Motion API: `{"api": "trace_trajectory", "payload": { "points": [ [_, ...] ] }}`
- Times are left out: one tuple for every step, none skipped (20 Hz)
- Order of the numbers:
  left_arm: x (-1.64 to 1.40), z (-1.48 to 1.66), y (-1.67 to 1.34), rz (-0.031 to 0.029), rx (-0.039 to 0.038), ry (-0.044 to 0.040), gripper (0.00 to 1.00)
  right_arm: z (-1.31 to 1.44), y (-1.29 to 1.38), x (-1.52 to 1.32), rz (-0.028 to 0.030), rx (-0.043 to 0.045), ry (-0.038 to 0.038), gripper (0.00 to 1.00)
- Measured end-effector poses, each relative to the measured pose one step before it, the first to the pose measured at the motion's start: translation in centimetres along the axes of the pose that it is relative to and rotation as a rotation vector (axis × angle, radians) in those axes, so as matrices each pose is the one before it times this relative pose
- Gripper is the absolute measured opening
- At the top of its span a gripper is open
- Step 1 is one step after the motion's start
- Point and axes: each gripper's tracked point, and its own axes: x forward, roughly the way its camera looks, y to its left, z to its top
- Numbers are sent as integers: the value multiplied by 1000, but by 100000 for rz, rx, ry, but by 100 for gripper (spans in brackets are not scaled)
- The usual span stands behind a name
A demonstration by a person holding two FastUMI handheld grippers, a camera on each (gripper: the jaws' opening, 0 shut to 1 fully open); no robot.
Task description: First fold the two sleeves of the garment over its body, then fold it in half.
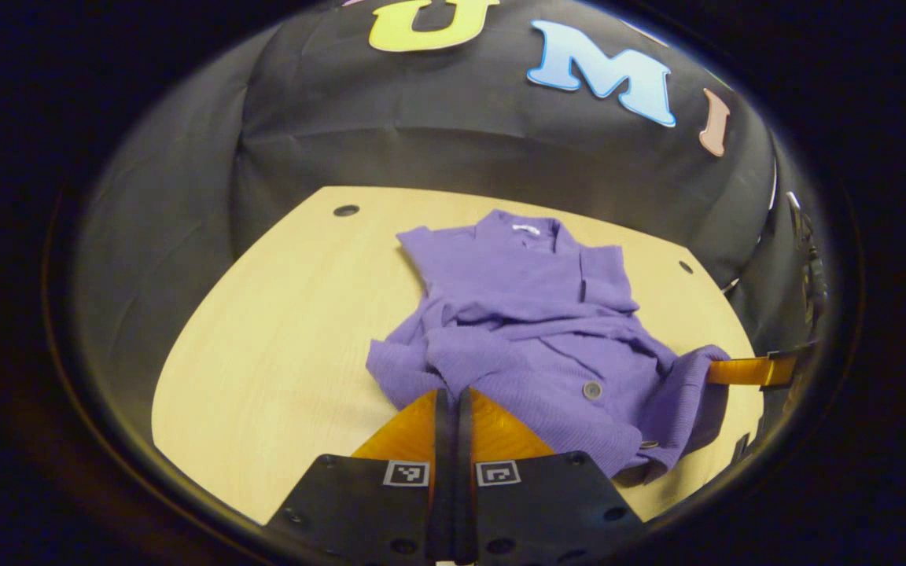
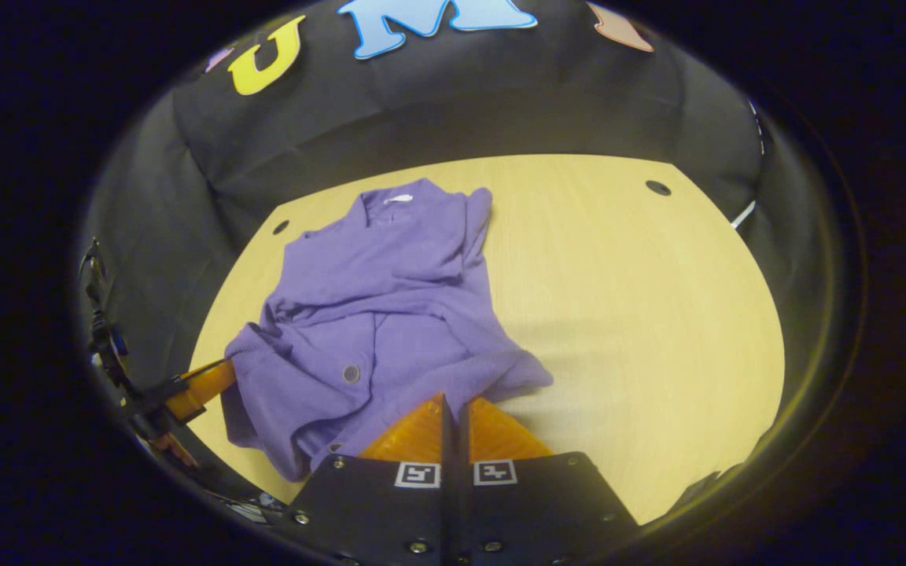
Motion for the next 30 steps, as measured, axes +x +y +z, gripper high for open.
{"api": "trace_trajectory", "payload": {
  "points": [
    [712,1172,-249,-663,568,-1153,7,1084,20,233,255,138,-1593,1],
    [547,829,-206,-459,338,-683,7,1048,-25,230,137,-197,-1222,1],
    [690,870,-119,-562,363,-503,8,1093,-65,299,-14,-187,-1364,1],
    [760,836,-222,-500,466,-335,8,1163,-116,272,-56,-224,-1427,1],
    [538,686,-45,-326,587,-428,7,1111,-80,459,-118,-71,-1265,1],
    [674,818,-33,-119,699,-423,8,1158,-83,428,135,-2,-1199,1],
    [612,543,127,-15,498,-504,7,1164,-61,485,-61,105,-1885,1],
    [678,840,87,-41,138,-597,7,1151,-42,600,384,-64,-922,1],
    [658,796,148,96,-140,-539,7,1039,24,438,63,-205,-878,1],
    [1293,960,-423,94,-49,-544,7,1274,-100,890,50,-336,-1091,1],
    [784,655,179,148,582,-190,7,983,-70,645,52,-258,-827,1],
    [791,423,142,58,962,-106,7,983,-88,672,111,-175,-711,1],
    [947,676,91,-188,961,-262,7,1309,8,950,184,-210,-1092,1],
    [711,484,63,-97,233,-97,7,802,-36,914,114,-192,-550,1],
    [737,412,145,-79,-173,-107,7,831,50,741,167,-137,-580,1],
    [811,587,94,-52,-588,-278,7,661,-33,792,101,-225,-426,1],
    [865,545,177,-62,-750,-173,7,745,57,799,76,-219,-538,1],
    [944,567,164,88,-574,-276,7,561,-97,788,-85,-47,-388,1],
    [927,634,222,-36,-262,-340,7,649,-36,804,62,151,-551,1],
    [929,665,236,44,-140,-347,7,539,-63,825,-59,181,-496,1],
    [853,766,148,-112,-511,-655,7,634,-133,736,-71,144,-506,1],
    [966,972,127,-447,-987,-810,7,540,-135,697,-217,227,-555,0],
    [844,866,63,-282,-1152,-691,7,684,-170,627,-143,475,-960,0],
    [1169,798,-37,-634,-649,-699,7,707,-176,699,-42,660,-1167,0],
    [926,769,278,413,37,-927,7,679,-190,629,-205,535,-1070,0],
    [880,774,-131,-385,576,-971,7,627,-211,643,-203,351,-979,1],
    [1067,724,-177,-584,1310,-1052,7,585,-240,688,-305,127,-926,1],
    [968,570,441,-794,1631,-955,7,602,-340,1034,-624,-309,-1215,0],
    [1122,623,-56,-571,1214,-2131,7,275,-421,1416,-790,-598,-560,0],
    [1066,254,-671,-443,729,-1567,7,-3,-291,888,-349,-233,-84,0]
  ]
}}
